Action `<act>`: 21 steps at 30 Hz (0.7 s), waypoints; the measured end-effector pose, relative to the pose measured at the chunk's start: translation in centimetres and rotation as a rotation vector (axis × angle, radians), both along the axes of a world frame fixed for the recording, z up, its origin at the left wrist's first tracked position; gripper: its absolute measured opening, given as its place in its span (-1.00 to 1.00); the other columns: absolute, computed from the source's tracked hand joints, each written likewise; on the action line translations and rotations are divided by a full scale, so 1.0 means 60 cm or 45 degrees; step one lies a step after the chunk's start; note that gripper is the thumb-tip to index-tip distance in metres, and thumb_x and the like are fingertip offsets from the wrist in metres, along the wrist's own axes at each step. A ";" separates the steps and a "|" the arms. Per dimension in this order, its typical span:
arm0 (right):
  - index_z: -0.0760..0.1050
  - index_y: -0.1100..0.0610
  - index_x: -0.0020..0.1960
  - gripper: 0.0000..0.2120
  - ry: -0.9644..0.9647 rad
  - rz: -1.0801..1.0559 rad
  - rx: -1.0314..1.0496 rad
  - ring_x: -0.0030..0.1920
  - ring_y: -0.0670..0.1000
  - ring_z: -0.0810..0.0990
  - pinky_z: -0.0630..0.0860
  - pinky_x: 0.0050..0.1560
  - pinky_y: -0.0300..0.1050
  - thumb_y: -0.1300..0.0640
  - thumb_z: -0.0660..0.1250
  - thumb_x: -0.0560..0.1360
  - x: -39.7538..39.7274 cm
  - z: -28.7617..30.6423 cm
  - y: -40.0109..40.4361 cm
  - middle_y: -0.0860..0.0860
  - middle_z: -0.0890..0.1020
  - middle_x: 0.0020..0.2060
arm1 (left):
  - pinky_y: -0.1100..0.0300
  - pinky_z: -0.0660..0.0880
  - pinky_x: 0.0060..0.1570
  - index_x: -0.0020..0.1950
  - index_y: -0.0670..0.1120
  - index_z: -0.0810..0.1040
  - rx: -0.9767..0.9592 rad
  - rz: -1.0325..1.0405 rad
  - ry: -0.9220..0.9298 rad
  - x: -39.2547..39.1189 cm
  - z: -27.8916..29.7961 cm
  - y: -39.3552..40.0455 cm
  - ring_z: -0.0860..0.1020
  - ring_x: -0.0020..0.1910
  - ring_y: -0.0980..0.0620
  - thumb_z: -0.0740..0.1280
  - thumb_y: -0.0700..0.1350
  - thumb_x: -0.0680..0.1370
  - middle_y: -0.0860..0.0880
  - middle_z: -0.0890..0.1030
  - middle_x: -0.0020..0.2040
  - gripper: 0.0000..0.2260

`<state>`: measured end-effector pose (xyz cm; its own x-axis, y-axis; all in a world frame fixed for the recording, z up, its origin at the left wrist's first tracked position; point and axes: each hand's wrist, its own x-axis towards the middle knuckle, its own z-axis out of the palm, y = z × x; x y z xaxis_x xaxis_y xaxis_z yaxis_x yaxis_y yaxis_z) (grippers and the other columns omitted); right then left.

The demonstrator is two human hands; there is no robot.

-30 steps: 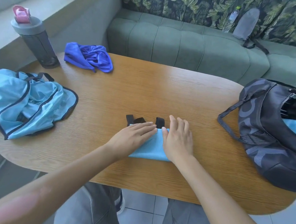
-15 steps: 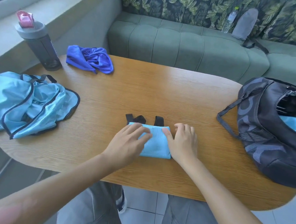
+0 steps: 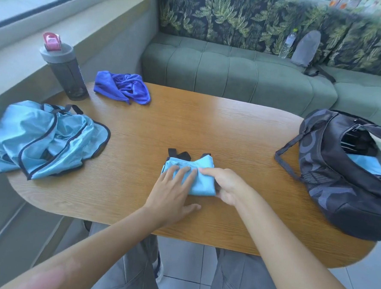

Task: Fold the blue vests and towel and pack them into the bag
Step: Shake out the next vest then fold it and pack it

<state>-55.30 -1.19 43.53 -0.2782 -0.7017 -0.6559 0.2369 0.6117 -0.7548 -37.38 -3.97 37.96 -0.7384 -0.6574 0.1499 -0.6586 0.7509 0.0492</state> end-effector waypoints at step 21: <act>0.47 -0.10 0.39 -0.44 1.165 1.017 -0.474 0.24 -0.28 0.50 0.37 0.22 -0.36 -0.06 0.55 0.45 -0.069 0.230 0.078 -0.25 0.57 0.24 | 0.10 0.52 0.15 0.26 -0.18 0.55 1.706 -0.213 0.450 -0.026 0.232 -0.031 0.64 0.08 -0.01 0.25 -0.10 0.69 -0.04 0.69 0.09 -0.77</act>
